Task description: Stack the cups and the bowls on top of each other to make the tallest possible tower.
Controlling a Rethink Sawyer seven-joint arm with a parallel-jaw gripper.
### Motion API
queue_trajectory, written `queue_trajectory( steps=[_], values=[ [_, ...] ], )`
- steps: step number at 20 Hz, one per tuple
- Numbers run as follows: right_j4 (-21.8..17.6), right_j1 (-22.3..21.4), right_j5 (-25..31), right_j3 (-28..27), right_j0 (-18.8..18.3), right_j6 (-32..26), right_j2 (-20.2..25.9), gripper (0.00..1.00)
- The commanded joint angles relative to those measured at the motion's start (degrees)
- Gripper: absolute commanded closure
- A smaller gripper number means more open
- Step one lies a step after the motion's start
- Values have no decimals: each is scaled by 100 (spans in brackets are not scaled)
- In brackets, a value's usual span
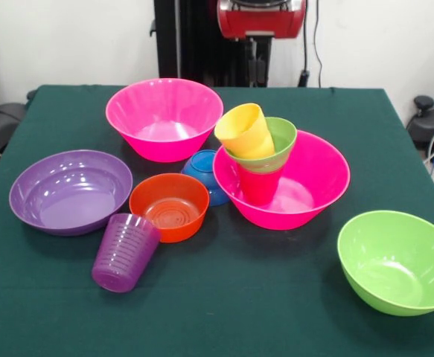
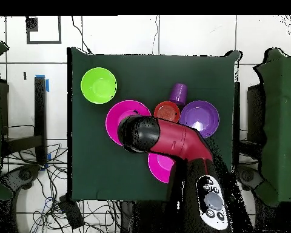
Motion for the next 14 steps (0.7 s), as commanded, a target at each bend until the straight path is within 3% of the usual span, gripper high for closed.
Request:
queue_trajectory(
  steps=[1,4,8,14],
  values=[
    [148,-53,469,-133,26,824,136,100],
    [136,60,37,25,-55,735,211,100],
    [-185,395,-850,162,-125,632,189,100],
    [-382,537,-1041,139,-255,391,139,100]
  ],
)
